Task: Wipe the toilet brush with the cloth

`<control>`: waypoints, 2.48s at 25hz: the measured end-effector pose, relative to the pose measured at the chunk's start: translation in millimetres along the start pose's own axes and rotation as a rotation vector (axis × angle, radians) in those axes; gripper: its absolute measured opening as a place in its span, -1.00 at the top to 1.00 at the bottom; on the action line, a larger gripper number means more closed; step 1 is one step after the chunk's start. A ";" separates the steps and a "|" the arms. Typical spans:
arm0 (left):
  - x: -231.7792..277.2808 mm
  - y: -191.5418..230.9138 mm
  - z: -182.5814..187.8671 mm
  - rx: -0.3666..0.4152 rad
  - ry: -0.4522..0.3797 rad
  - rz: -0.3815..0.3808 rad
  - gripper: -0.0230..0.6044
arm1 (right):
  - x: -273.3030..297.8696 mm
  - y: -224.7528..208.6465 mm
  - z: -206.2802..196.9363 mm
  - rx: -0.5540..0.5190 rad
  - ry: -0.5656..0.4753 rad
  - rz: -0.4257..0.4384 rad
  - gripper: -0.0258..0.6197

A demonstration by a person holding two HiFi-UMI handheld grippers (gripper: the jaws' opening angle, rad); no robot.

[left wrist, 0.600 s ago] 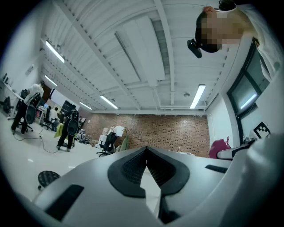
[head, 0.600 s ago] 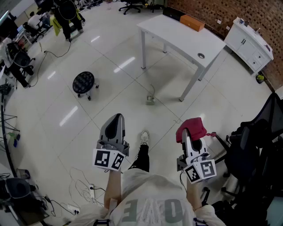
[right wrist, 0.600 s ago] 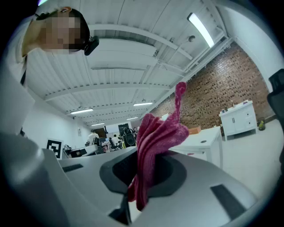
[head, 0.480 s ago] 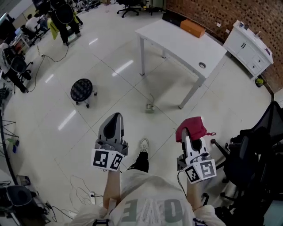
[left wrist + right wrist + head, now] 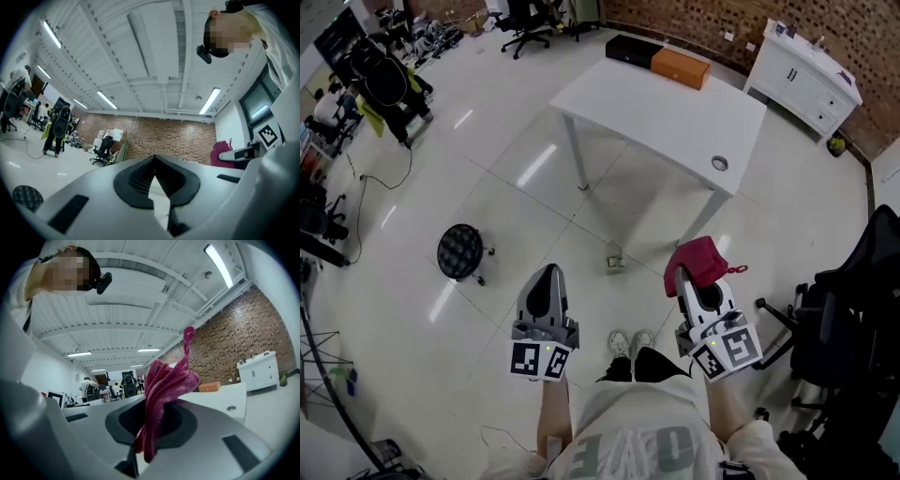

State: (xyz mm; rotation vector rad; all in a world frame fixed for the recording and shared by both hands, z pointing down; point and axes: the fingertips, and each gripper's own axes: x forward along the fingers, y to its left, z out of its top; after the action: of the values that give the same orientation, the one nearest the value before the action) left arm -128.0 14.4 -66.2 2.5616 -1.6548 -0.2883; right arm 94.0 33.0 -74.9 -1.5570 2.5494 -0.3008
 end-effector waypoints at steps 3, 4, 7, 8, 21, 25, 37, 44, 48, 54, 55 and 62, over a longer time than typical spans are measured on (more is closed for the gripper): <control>16.7 6.0 -3.6 -0.019 0.007 0.013 0.91 | 23.1 -6.5 10.6 0.019 -0.023 0.018 0.82; 22.8 8.5 -1.4 -0.023 0.003 0.017 0.91 | 30.7 -9.4 14.1 0.024 -0.027 0.021 0.82; 42.1 13.5 4.6 -0.003 0.000 0.021 0.91 | 51.9 -22.0 20.0 0.035 -0.025 0.027 0.82; 49.5 16.3 4.3 0.007 0.002 0.027 0.91 | 59.1 -27.4 20.1 0.042 -0.025 0.028 0.82; 105.3 113.9 -348.7 0.073 -0.013 -0.001 0.91 | 139.7 -158.4 -308.1 -0.066 -0.073 0.024 0.82; 96.6 155.3 -531.1 0.100 -0.032 -0.029 0.91 | 152.8 -217.3 -490.0 -0.085 -0.087 -0.007 0.82; 60.3 218.0 -808.7 0.034 0.012 -0.007 0.91 | 185.4 -296.7 -813.9 -0.012 0.057 0.041 0.82; 77.2 206.9 -868.1 -0.007 0.004 -0.033 0.91 | 235.6 -327.5 -911.3 0.088 0.139 0.093 0.82; 83.9 195.9 -882.3 -0.010 0.034 -0.061 0.91 | 255.4 -330.9 -934.0 0.223 0.181 0.114 0.82; 91.0 192.7 -898.3 -0.010 0.064 -0.075 0.91 | 251.8 -315.3 -940.5 0.235 0.229 0.133 0.82; 90.7 193.3 -900.5 -0.012 0.067 -0.073 0.91 | 248.4 -313.1 -942.2 0.229 0.238 0.129 0.82; 83.6 195.1 -911.8 -0.027 0.086 -0.050 0.91 | 210.2 -311.3 -947.9 0.236 0.262 0.055 0.82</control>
State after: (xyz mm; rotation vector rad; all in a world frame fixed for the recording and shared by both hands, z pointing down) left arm -87.3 -175.3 849.6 2.5599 -1.5498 -0.1986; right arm 57.2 -200.4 917.0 -1.4404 2.6189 -0.8158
